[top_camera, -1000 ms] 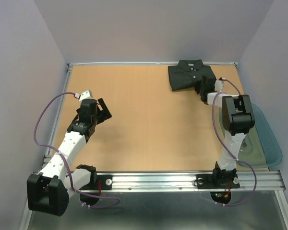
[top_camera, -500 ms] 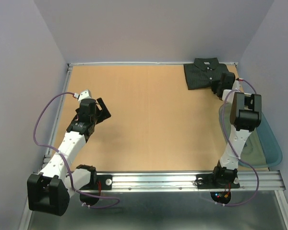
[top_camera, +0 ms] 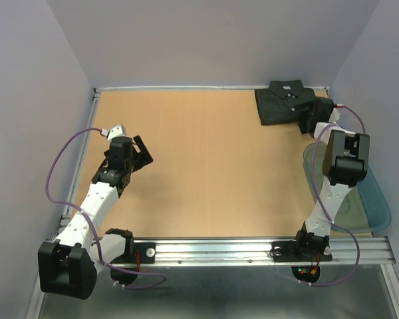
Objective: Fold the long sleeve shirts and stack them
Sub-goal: Neatly place the folded shirt to the corner
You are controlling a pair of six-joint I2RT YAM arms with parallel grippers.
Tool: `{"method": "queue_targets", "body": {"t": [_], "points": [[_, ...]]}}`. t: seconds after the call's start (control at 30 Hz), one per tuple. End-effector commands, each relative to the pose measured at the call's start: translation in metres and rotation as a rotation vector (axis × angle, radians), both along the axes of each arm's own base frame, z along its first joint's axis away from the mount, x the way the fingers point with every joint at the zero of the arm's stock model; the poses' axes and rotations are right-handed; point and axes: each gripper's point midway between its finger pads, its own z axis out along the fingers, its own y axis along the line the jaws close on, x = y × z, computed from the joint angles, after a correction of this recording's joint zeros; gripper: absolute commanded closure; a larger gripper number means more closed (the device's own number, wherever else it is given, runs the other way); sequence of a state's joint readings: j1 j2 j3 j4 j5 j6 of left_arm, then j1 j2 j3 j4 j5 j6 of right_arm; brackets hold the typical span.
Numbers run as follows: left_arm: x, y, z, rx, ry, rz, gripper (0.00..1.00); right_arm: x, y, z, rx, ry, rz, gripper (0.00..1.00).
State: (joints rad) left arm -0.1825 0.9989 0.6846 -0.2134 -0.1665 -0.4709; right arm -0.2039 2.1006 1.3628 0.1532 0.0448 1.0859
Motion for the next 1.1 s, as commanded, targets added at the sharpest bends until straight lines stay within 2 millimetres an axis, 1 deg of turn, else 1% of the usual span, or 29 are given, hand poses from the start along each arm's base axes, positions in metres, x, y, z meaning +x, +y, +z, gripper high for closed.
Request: {"method": "queue_targets", "body": {"t": [0.0, 0.03, 0.07, 0.1, 0.13, 0.17, 0.2, 0.23, 0.27, 0.3, 0.33, 0.37, 0.4, 0.43, 0.47, 0.5, 0.53, 0.57, 0.6, 0.63, 0.67, 0.73, 0.77, 0.87, 0.9, 0.97, 1.0, 1.03, 1.07], "points": [[0.002, 0.003, 0.012, 0.004, -0.055, 0.005, 0.10, -0.008, -0.006, 0.077, -0.081, -0.121, 0.004, 0.14], [0.002, 0.003, 0.014, 0.005, -0.061, 0.006, 0.10, -0.011, -0.006, 0.084, -0.097, -0.128, 0.008, 0.13], [0.001, 0.004, 0.017, 0.001, -0.073, 0.010, 0.10, -0.017, -0.005, 0.101, -0.117, -0.149, 0.017, 0.05], [0.001, 0.004, 0.020, 0.000, -0.081, 0.010, 0.10, -0.021, -0.004, 0.109, -0.128, -0.157, 0.021, 0.00], [0.000, 0.004, 0.024, -0.006, -0.093, 0.014, 0.10, -0.025, -0.003, 0.133, -0.146, -0.195, 0.029, 0.00], [-0.002, 0.005, 0.023, -0.003, -0.086, 0.015, 0.10, -0.028, -0.002, 0.129, -0.156, -0.177, 0.040, 0.00], [-0.002, 0.006, 0.032, -0.005, -0.107, 0.021, 0.09, -0.034, -0.001, 0.157, -0.184, -0.218, 0.046, 0.00], [-0.004, 0.007, 0.035, -0.002, -0.107, 0.025, 0.09, -0.042, 0.001, 0.164, -0.219, -0.206, 0.072, 0.00], [-0.005, 0.008, 0.041, 0.000, -0.113, 0.030, 0.09, -0.049, 0.001, 0.175, -0.245, -0.211, 0.079, 0.00], [-0.005, 0.010, 0.057, -0.001, -0.145, 0.035, 0.08, -0.065, 0.003, 0.211, -0.286, -0.269, 0.082, 0.00], [-0.006, 0.012, 0.065, 0.002, -0.155, 0.044, 0.07, -0.078, 0.005, 0.214, -0.336, -0.252, 0.107, 0.00], [-0.010, 0.013, 0.083, 0.001, -0.179, 0.044, 0.07, -0.089, 0.006, 0.230, -0.372, -0.275, 0.117, 0.00], [-0.013, 0.014, 0.093, 0.004, -0.195, 0.043, 0.06, -0.102, 0.008, 0.237, -0.399, -0.267, 0.129, 0.00], [-0.016, 0.016, 0.102, 0.011, -0.209, 0.050, 0.05, -0.128, 0.012, 0.274, -0.483, -0.325, 0.143, 0.00], [-0.023, 0.020, 0.121, 0.016, -0.242, 0.054, 0.05, -0.144, 0.015, 0.274, -0.511, -0.300, 0.168, 0.00], [-0.028, 0.023, 0.130, 0.025, -0.258, 0.065, 0.04, -0.159, 0.017, 0.282, -0.545, -0.299, 0.177, 0.00], [-0.033, 0.034, 0.139, 0.049, -0.276, 0.110, 0.02, -0.179, 0.021, 0.288, -0.567, -0.289, 0.189, 0.00], [-0.042, 0.040, 0.141, 0.067, -0.264, 0.135, 0.01, -0.209, 0.027, 0.306, -0.617, -0.335, 0.193, 0.00], [-0.052, 0.046, 0.159, 0.069, -0.313, 0.155, 0.01, -0.229, 0.031, 0.316, -0.644, -0.364, 0.194, 0.00], [-0.059, 0.055, 0.165, 0.089, -0.331, 0.195, 0.01, -0.246, 0.034, 0.316, -0.687, -0.354, 0.207, 0.00], [-0.073, 0.060, 0.177, 0.084, -0.374, 0.214, 0.01, -0.278, 0.040, 0.335, -0.737, -0.403, 0.162, 0.00], [-0.089, 0.072, 0.189, 0.090, -0.419, 0.269, 0.01, -0.308, 0.040, 0.339, -0.776, -0.402, 0.127, 0.00], [-0.102, 0.077, 0.197, 0.084, -0.433, 0.291, 0.01, -0.343, 0.037, 0.353, -0.807, -0.462, 0.063, 0.00], [-0.125, 0.090, 0.199, 0.109, -0.423, 0.348, 0.01, -0.395, 0.035, 0.362, -0.865, -0.543, -0.013, 0.00], [-0.135, 0.091, 0.205, 0.088, -0.459, 0.350, 0.01, -0.424, 0.042, 0.372, -0.903, -0.622, -0.012, 0.00], [-0.149, 0.095, 0.206, 0.077, -0.492, 0.361, 0.01, -0.438, 0.051, 0.363, -0.945, -0.607, 0.064, 0.00], [-0.160, 0.097, 0.208, 0.063, -0.534, 0.362, 0.01, -0.445, 0.051, 0.360, -0.950, -0.598, 0.071, 0.00], [-0.166, 0.099, 0.209, 0.057, -0.552, 0.363, 0.01, -0.456, 0.051, 0.354, -0.957, -0.584, 0.082, 0.00], [-0.171, 0.099, 0.208, 0.055, -0.564, 0.358, 0.01, -0.461, 0.050, 0.353, -0.956, -0.589, 0.073, 0.00]]}}
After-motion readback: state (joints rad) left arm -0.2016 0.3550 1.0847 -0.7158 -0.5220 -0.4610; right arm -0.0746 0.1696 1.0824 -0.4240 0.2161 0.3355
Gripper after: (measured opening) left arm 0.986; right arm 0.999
